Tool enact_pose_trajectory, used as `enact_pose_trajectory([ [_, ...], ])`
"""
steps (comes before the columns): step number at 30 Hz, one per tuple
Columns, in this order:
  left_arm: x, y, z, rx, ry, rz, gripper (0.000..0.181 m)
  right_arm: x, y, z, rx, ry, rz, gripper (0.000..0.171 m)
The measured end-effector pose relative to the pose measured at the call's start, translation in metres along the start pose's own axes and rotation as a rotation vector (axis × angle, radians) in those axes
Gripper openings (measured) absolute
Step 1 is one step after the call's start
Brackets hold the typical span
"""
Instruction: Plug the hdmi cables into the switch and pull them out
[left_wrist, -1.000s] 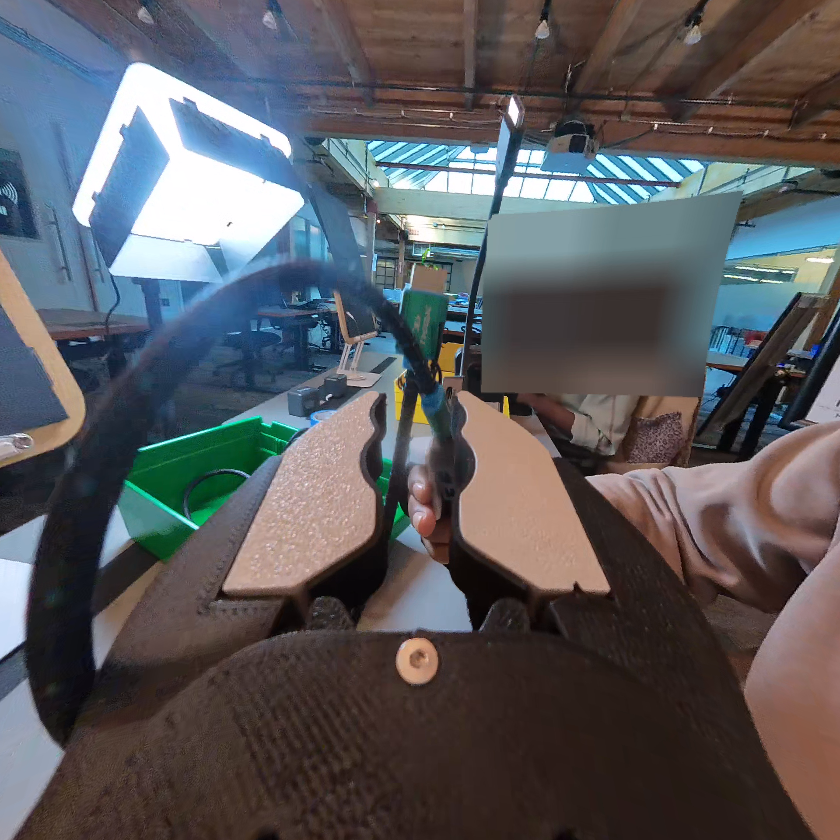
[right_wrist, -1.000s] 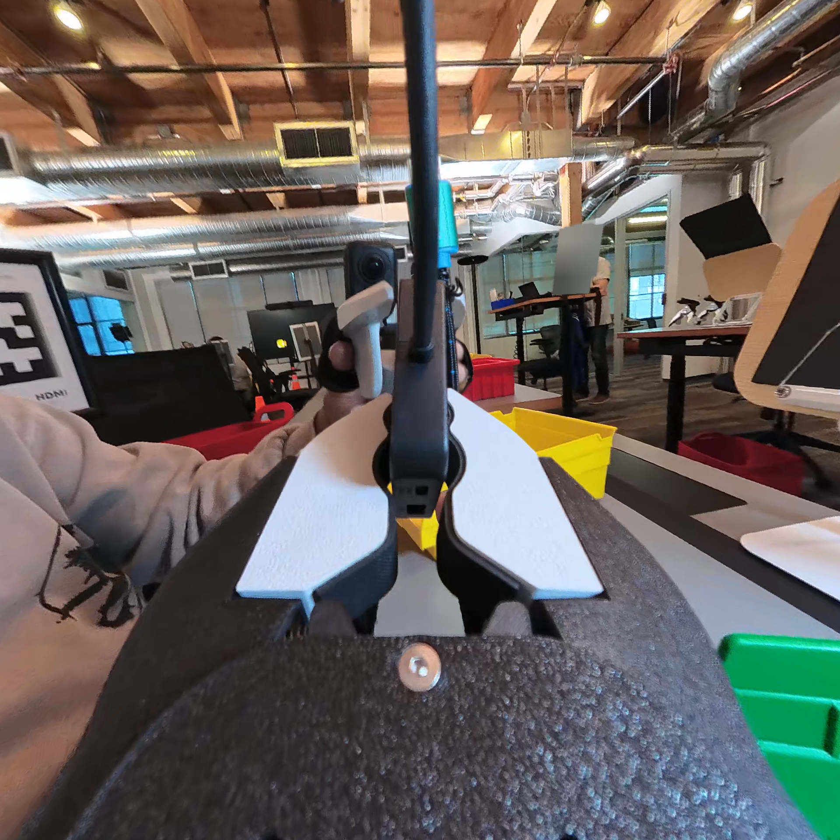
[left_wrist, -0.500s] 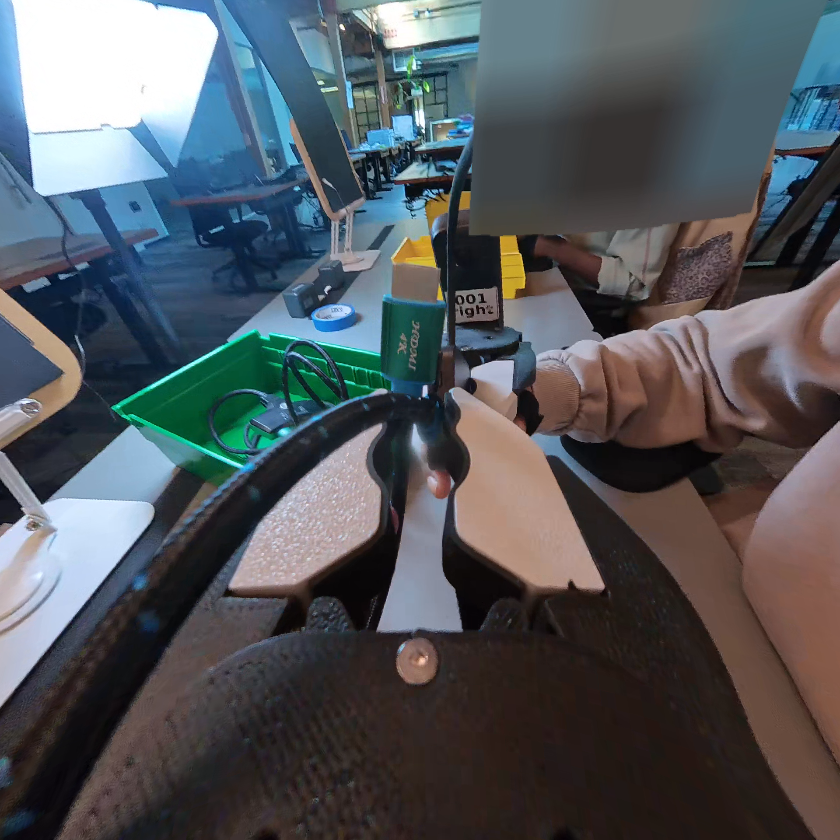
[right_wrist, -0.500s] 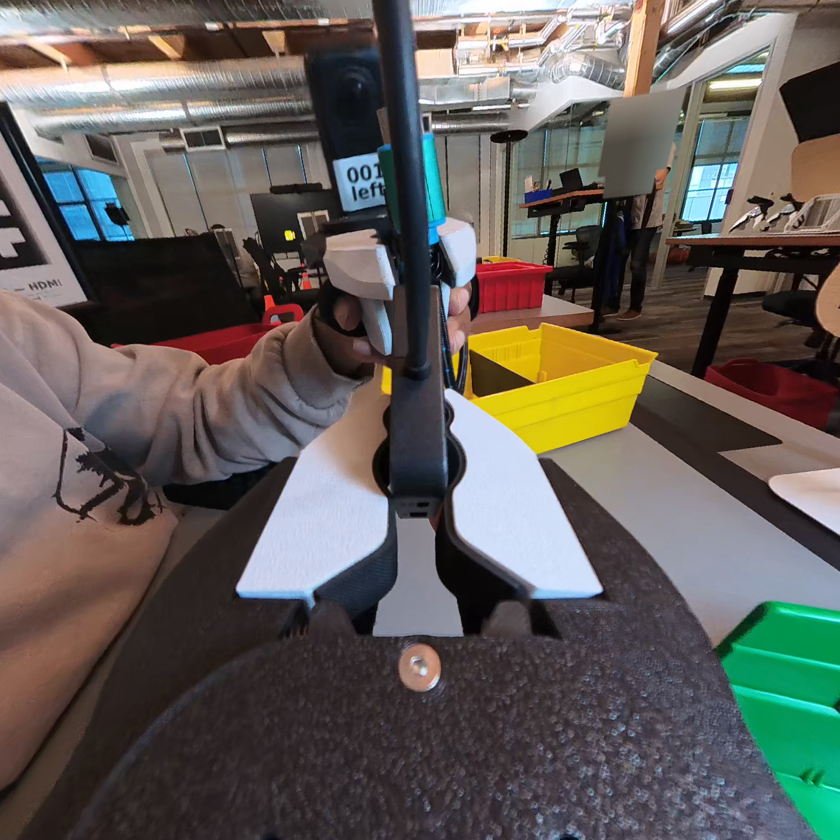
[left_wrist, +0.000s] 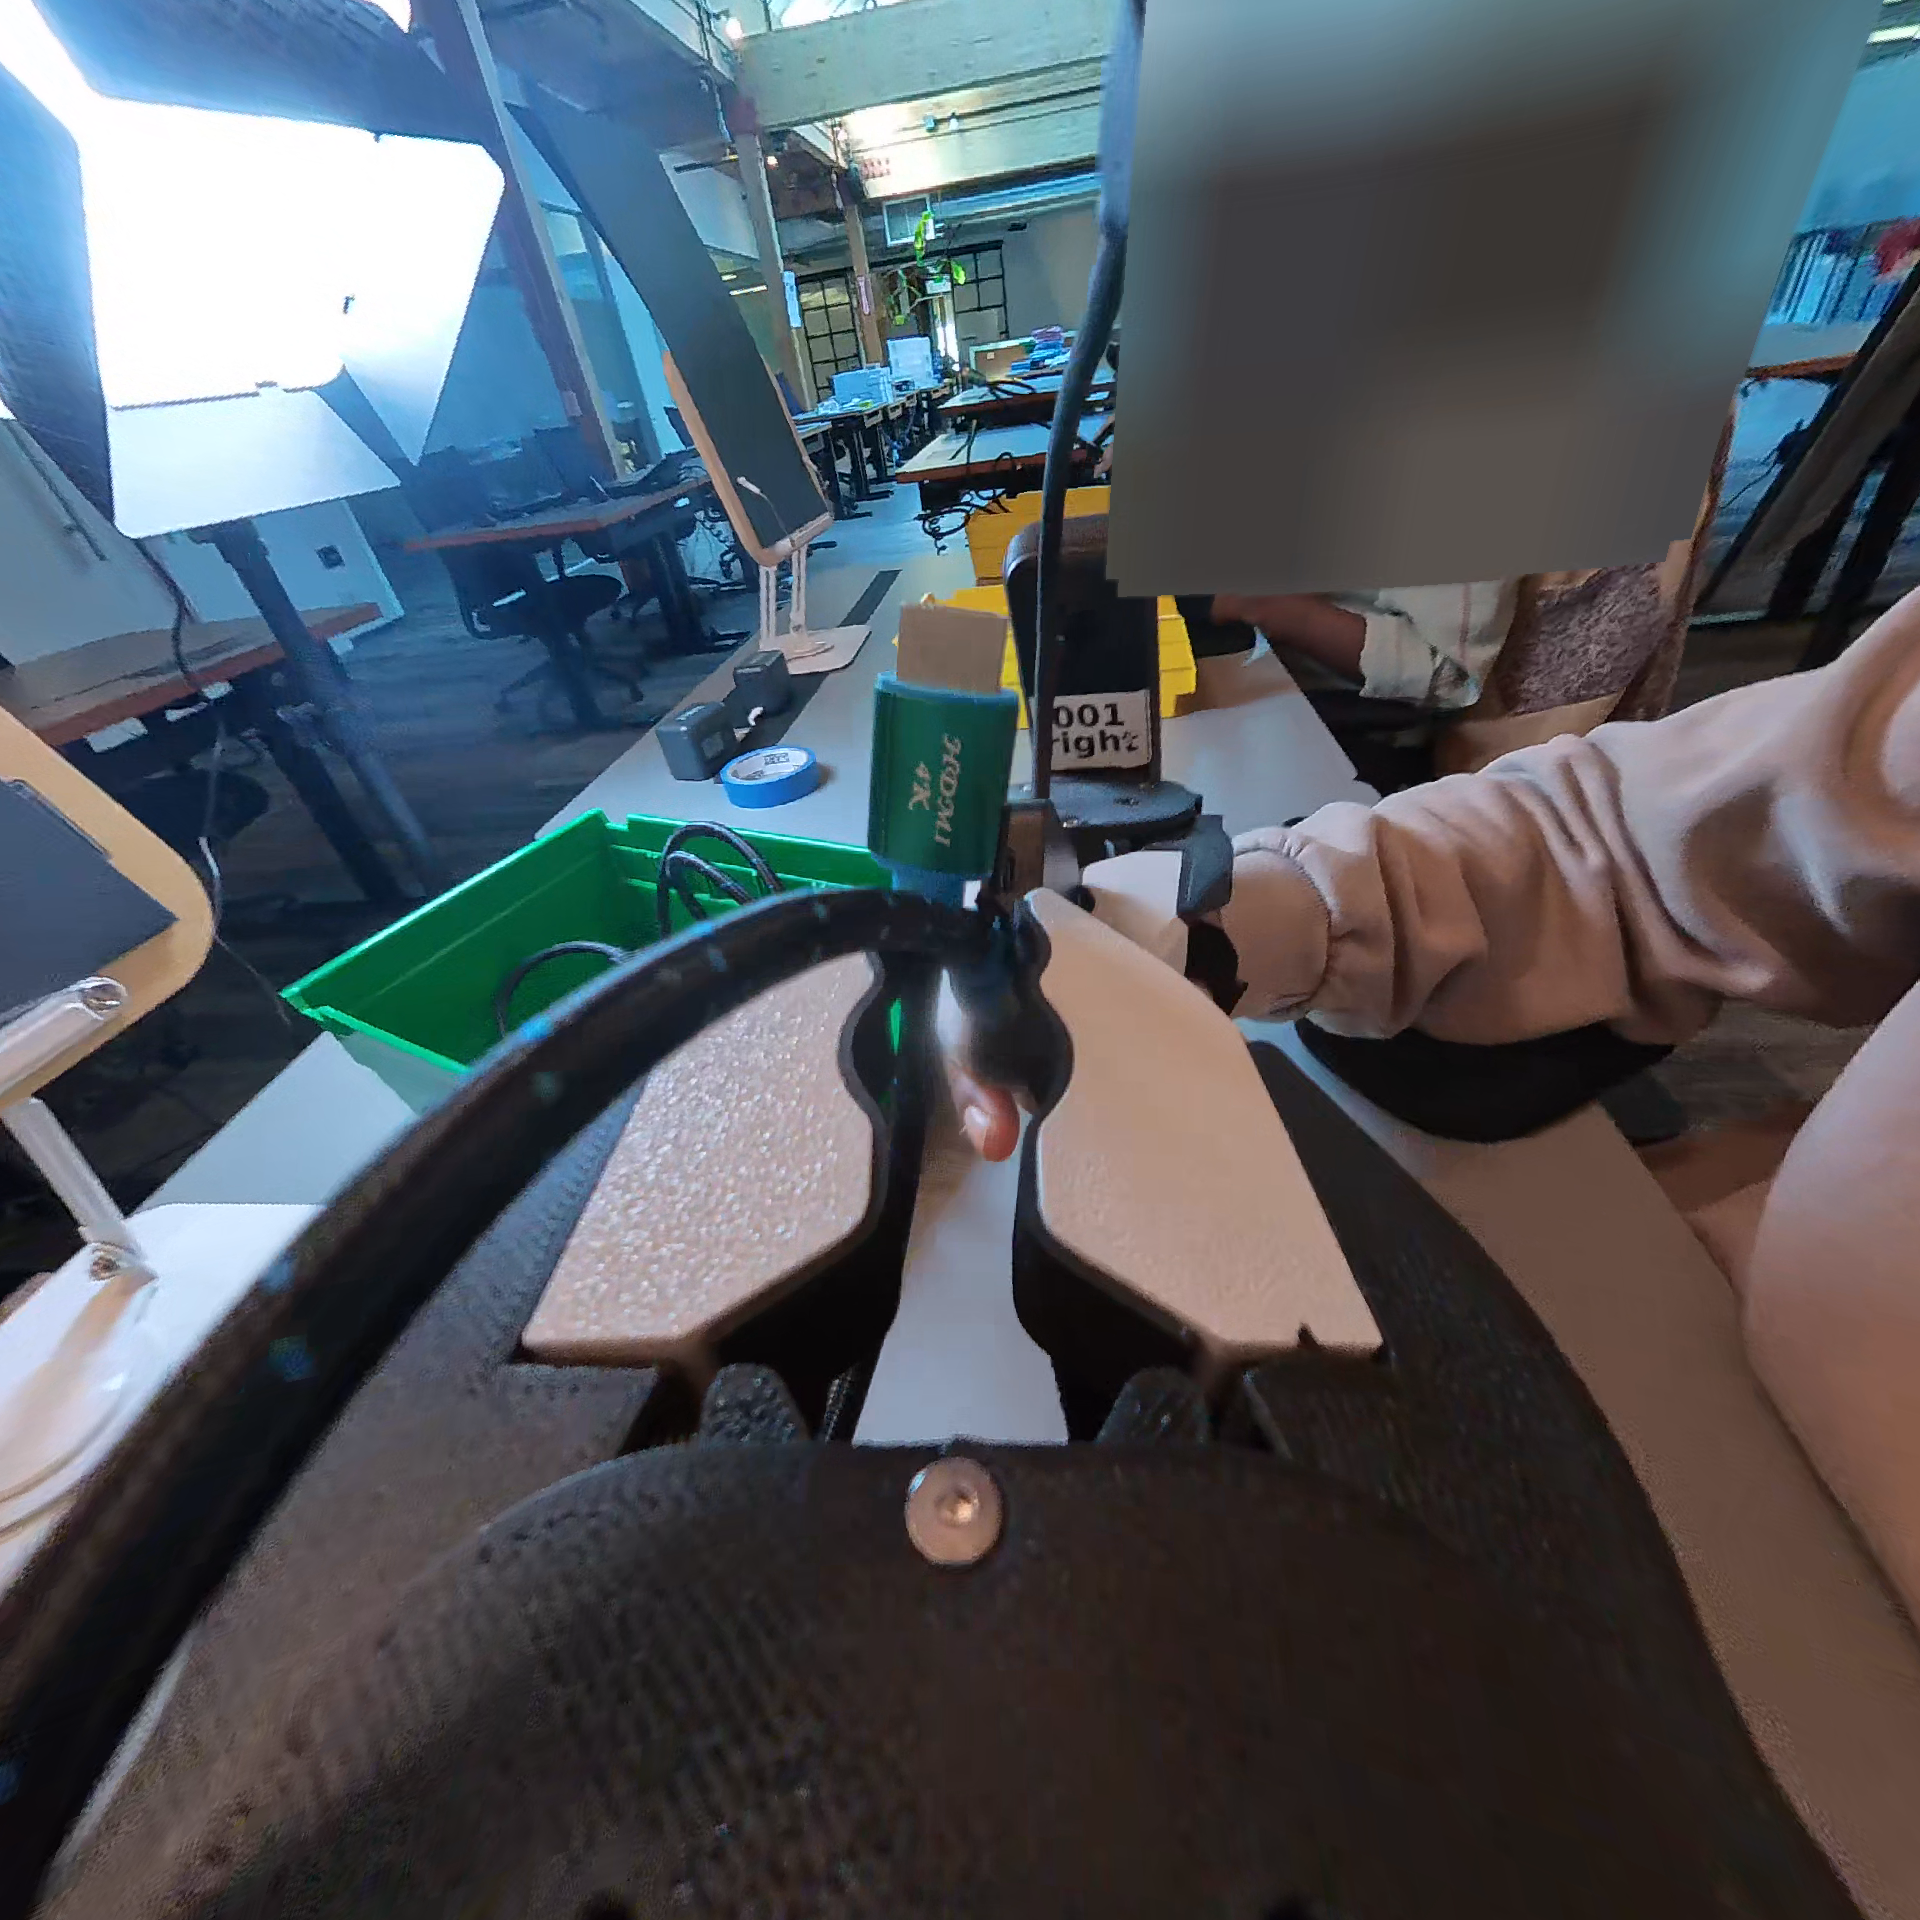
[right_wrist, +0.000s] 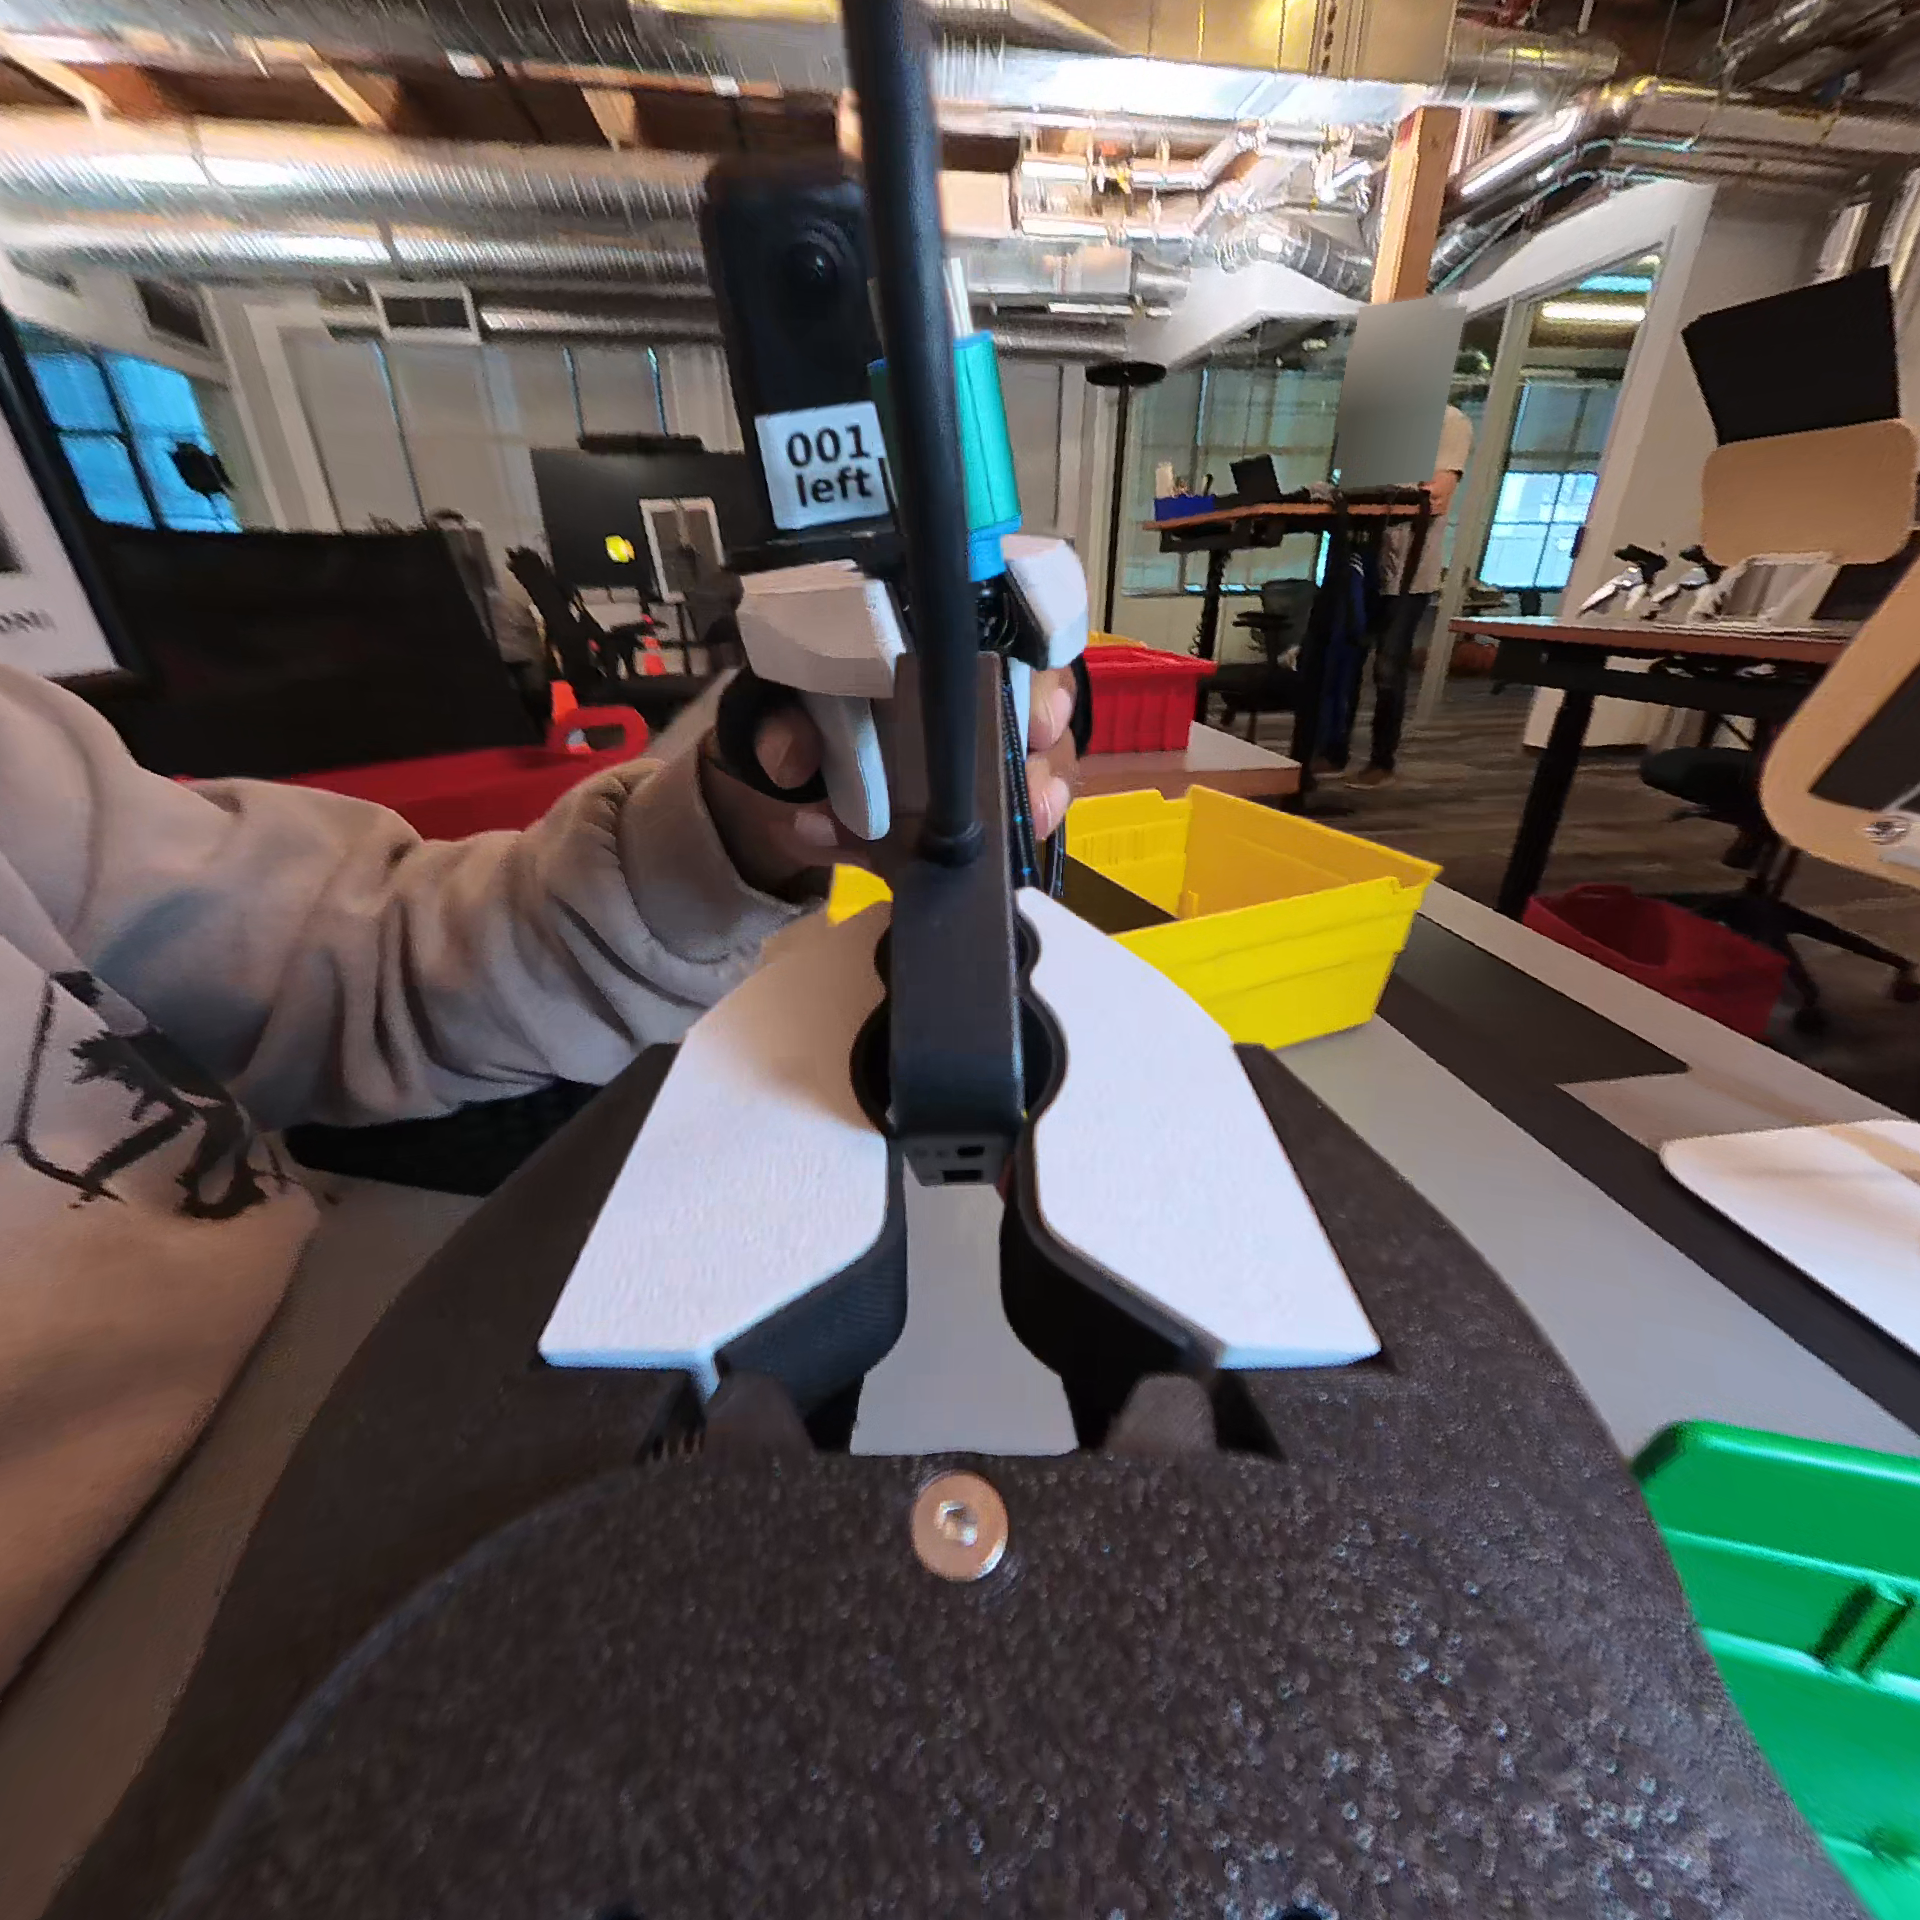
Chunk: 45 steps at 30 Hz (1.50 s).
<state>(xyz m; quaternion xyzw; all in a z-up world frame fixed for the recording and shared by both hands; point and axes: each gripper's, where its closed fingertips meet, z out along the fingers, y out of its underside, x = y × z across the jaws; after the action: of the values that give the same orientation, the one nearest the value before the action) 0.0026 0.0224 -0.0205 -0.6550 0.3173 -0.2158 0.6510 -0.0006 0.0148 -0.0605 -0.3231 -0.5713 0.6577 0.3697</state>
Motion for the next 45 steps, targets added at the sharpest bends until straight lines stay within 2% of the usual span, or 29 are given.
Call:
enact_pose_trajectory([
  [3,-0.003,0.001,-0.003,0.006,-0.004,0.003,0.02,0.004,-0.004,-0.004,-0.054,0.032,-0.055,0.023],
  [9,-0.014,0.005,-0.011,-0.006,-0.022,-0.016,0.02,0.021,-0.002,-0.021,-0.216,0.161,-0.263,0.025],
  [13,-0.015,0.013,-0.01,-0.036,-0.017,-0.02,0.02,0.02,0.006,-0.021,-0.354,0.208,-0.46,0.015],
  [16,-0.025,0.006,-0.014,0.015,-0.055,-0.089,0.024,0.033,-0.011,-0.03,-0.403,0.287,-0.565,0.014],
  [19,-0.03,-0.003,-0.022,0.075,-0.039,-0.184,0.034,0.063,-0.043,-0.054,-0.416,0.463,-0.665,0.014],
  [22,-0.034,0.001,-0.024,0.046,-0.062,-0.168,0.037,0.102,-0.065,-0.092,-0.474,0.703,-0.764,0.015],
  [24,-0.034,0.006,-0.022,0.014,-0.074,-0.158,0.039,0.133,-0.064,-0.125,-0.612,0.895,-0.873,0.015],
  [27,-0.036,0.014,-0.018,-0.022,-0.087,-0.162,0.044,0.179,-0.037,-0.179,-0.977,1.135,-0.978,0.015],
  [29,-0.038,0.02,-0.015,-0.046,-0.093,-0.163,0.048,0.198,0.003,-0.203,-1.236,1.127,-0.945,0.015],
  [31,-0.039,0.023,-0.015,-0.065,-0.102,-0.159,0.051,0.206,0.029,-0.205,-1.281,1.084,-0.9,0.026],
  [33,-0.041,0.024,-0.017,-0.074,-0.111,-0.149,0.052,0.202,0.042,-0.198,-1.258,0.999,-0.801,0.029],
  [35,-0.044,0.023,-0.021,-0.069,-0.121,-0.147,0.053,0.197,0.038,-0.191,-1.165,0.978,-0.727,0.031],
  [41,-0.056,0.022,-0.033,-0.088,-0.188,-0.116,0.055,0.182,0.006,-0.184,-0.877,0.934,-0.549,0.032],
  [45,-0.07,0.024,-0.058,-0.169,-0.28,-0.065,0.057,0.171,-0.025,-0.182,-0.688,0.929,-0.475,0.031],
])
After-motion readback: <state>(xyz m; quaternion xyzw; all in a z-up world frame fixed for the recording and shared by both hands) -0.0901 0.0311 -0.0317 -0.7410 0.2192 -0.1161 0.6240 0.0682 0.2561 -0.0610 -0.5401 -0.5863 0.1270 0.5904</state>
